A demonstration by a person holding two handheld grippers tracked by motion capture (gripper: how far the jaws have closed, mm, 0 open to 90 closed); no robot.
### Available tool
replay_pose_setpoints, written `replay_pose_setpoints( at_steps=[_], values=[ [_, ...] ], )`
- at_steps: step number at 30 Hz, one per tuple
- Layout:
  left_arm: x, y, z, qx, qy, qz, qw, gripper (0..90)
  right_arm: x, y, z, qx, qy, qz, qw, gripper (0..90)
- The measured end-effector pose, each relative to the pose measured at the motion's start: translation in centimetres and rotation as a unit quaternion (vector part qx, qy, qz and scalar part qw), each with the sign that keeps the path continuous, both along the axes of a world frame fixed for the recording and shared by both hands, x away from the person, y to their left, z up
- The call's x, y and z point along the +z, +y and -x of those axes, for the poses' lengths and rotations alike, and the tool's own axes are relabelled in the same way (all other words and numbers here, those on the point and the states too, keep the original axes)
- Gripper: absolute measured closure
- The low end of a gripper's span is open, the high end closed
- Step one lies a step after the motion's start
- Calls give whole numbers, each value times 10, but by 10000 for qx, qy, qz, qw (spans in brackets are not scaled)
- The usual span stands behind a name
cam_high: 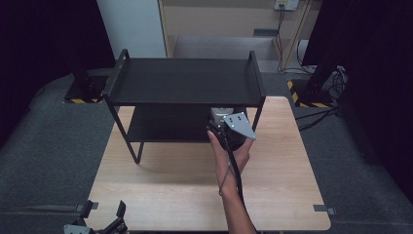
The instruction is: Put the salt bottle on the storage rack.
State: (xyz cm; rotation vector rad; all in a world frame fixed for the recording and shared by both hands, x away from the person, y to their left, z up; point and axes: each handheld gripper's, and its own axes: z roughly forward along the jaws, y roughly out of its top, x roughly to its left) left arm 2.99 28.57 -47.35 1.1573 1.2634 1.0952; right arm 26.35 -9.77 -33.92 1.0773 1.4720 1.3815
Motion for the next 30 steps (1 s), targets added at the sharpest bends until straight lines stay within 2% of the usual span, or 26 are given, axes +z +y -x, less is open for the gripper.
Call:
replay_pose_setpoints(
  at_steps=[18, 30],
  values=[
    [0, 5, 0, 32, 4, 19, 10000, 24, -4, 17, -23, -90, 125, 134, 9998, 317],
    [0, 4, -2, -11, 28, 28, 10000, 24, -10, 15, -27, -117, 117, 33, 9999, 315]
  ],
)
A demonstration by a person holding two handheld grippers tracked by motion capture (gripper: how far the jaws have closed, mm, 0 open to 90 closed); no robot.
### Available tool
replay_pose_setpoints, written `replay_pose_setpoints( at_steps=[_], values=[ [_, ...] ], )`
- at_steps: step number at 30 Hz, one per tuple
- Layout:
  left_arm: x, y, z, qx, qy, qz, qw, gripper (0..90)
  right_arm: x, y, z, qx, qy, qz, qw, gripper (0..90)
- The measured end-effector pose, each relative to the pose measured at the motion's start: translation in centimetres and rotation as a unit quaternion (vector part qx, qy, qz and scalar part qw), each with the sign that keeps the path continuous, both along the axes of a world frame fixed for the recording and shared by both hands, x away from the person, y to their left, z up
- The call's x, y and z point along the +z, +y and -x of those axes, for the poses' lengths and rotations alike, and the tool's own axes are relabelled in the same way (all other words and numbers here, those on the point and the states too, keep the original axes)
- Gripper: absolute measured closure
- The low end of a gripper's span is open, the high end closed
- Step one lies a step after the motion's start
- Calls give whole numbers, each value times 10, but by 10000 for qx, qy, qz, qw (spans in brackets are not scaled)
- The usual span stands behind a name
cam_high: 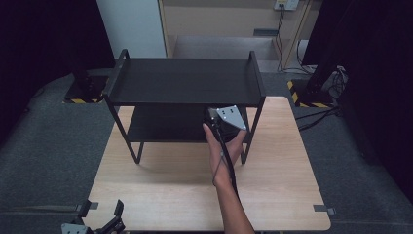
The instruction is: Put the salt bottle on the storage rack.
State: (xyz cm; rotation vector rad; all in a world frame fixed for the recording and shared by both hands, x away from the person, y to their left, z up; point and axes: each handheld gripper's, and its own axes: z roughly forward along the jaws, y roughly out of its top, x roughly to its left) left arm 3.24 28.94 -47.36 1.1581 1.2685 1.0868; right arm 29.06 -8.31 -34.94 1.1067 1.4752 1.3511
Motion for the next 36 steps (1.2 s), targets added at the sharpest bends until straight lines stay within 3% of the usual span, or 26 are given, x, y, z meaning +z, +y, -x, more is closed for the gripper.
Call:
replay_pose_setpoints(
  at_steps=[16, 19, 23, 36],
  values=[
    [-1, 2, 1, -17, 4, 7, 10000, 24, -10, -1, 3, 8, -169, -61, 9998, 308],
    [-1, 2, 1, -21, -5, 6, 10000, 24, -11, 1, 5, -15, -173, -57, 9998, 210],
    [-1, 2, 1, -42, 10, 16, 10000, 25, -14, 6, 8, -84, -249, 8, 9997, 141],
    [-1, 5, 2, -38, -8, 30, 10000, 24, -15, 14, 14, -361, -316, 58, 9988, 71]
  ],
)
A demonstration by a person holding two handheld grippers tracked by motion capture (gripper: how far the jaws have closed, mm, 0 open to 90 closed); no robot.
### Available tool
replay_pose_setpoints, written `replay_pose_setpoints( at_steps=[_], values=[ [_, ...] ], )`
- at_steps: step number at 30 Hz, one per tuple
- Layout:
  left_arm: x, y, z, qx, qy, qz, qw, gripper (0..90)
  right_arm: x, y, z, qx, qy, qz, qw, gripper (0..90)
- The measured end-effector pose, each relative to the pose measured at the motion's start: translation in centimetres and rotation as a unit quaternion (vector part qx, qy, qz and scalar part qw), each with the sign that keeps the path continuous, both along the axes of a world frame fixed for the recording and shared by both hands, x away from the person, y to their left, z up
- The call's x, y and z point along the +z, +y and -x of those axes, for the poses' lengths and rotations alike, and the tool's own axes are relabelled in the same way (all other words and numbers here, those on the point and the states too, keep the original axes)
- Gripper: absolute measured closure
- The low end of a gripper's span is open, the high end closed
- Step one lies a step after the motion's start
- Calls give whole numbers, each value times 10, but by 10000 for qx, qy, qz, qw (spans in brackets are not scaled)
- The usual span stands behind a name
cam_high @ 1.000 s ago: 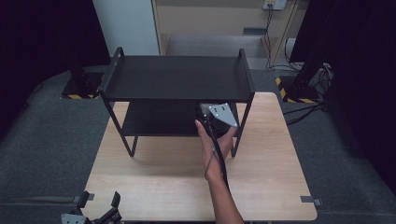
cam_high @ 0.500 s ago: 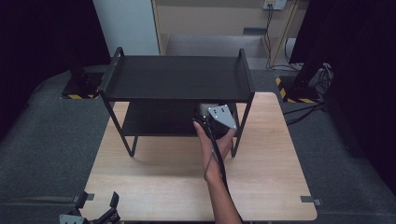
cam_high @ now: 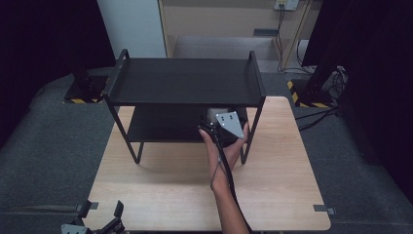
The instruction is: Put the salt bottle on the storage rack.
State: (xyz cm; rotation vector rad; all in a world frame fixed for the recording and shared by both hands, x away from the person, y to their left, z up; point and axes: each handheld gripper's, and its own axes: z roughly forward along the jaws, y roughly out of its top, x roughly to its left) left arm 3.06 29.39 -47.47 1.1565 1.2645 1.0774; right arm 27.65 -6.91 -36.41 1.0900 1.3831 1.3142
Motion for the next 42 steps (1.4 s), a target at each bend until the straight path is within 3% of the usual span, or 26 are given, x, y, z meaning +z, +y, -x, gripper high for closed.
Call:
replay_pose_setpoints(
  at_steps=[11, 22, 30, 42],
  values=[
    [0, 2, 4, 23, -24, 13, 10000, 25, -1, 1, 19, -43, -143, -24, 9999, 51],
    [1, 2, 6, 15, -35, -2, 10000, 25, -7, -4, 55, 37, -299, -69, 9995, 41],
    [1, 1, 5, 6, -22, -24, 10000, 25, -26, -18, 88, 114, -298, -225, 9992, 42],
    [0, -2, 1, -2, 13, -54, 10000, 24, -55, -37, 116, 116, -38, -264, 9996, 41]
  ],
)
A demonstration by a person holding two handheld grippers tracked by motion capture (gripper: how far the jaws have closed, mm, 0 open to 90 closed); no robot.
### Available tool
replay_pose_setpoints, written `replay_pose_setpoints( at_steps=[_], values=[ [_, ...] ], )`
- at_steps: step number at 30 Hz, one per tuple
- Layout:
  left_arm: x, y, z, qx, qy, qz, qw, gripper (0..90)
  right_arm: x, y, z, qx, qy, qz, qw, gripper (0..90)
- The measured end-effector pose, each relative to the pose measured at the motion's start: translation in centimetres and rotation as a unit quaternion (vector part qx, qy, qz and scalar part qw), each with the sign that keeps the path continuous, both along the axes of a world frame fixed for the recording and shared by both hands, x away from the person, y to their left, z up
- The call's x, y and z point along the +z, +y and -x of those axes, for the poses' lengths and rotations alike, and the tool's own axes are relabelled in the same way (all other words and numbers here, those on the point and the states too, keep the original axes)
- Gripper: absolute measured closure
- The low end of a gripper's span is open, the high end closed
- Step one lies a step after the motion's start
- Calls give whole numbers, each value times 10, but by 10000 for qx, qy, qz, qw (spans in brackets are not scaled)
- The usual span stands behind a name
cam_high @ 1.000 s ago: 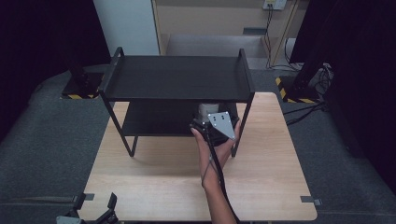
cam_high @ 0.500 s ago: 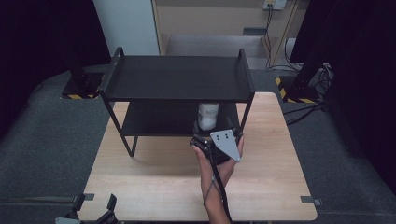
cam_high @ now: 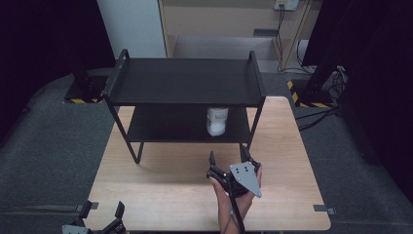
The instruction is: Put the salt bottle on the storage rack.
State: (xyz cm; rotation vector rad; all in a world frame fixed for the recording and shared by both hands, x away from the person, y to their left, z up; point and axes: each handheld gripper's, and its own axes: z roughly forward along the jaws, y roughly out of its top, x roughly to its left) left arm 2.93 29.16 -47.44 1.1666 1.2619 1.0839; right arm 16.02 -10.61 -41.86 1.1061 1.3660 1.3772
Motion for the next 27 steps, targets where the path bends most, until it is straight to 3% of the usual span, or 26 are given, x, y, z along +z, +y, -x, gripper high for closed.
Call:
replay_pose_setpoints(
  at_steps=[13, 27],
  values=[
    [2, 3, -7, 163, 8, -132, 9998, 24, -39, -47, 33, 123, 74, -34, 9999, 43],
    [4, 8, -22, 301, -1, -410, 9987, 24, -63, -105, 67, -228, -78, -85, 9997, 48]
  ],
)
